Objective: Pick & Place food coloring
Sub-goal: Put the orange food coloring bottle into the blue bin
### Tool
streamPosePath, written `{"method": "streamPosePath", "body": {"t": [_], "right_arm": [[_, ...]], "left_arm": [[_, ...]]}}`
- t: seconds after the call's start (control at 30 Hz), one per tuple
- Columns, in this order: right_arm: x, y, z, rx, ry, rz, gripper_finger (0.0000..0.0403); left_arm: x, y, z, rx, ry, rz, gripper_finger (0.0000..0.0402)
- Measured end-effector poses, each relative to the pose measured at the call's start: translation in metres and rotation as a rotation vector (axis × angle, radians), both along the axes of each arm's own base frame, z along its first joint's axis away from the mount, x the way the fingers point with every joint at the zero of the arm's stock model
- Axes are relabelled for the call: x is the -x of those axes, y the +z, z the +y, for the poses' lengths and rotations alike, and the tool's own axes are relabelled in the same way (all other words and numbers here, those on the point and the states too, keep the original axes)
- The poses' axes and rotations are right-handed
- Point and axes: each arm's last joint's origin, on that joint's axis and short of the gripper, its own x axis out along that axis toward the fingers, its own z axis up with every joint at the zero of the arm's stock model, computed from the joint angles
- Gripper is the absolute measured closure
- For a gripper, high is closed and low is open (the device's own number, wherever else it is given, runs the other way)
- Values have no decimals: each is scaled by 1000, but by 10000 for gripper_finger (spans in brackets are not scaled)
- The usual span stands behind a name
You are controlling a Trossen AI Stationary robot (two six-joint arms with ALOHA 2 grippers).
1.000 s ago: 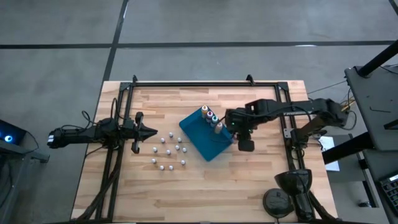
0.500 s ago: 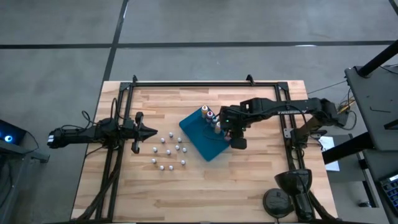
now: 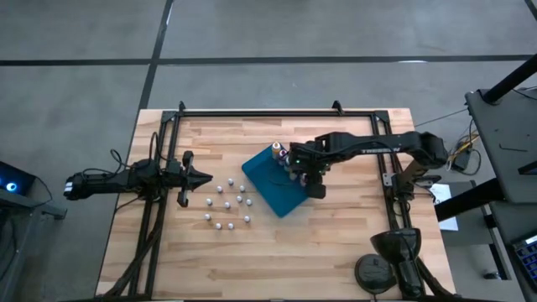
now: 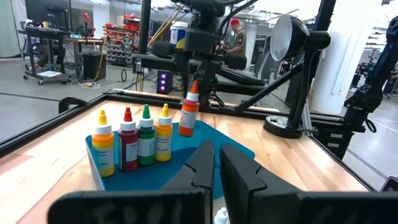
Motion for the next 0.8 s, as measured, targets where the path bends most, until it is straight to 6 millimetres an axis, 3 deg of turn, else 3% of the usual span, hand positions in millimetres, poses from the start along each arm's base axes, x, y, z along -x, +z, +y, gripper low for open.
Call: {"method": "streamPosePath", "body": {"t": [0.2,0.8], "right_arm": [[-7,-8,-5,1,-18,-35,294],[-1,-29,-15,-5,-47,-2,294]], "left_arm": [[0,0,0,0,0,-1,402],[0,0,0,0,0,0,402]]}}
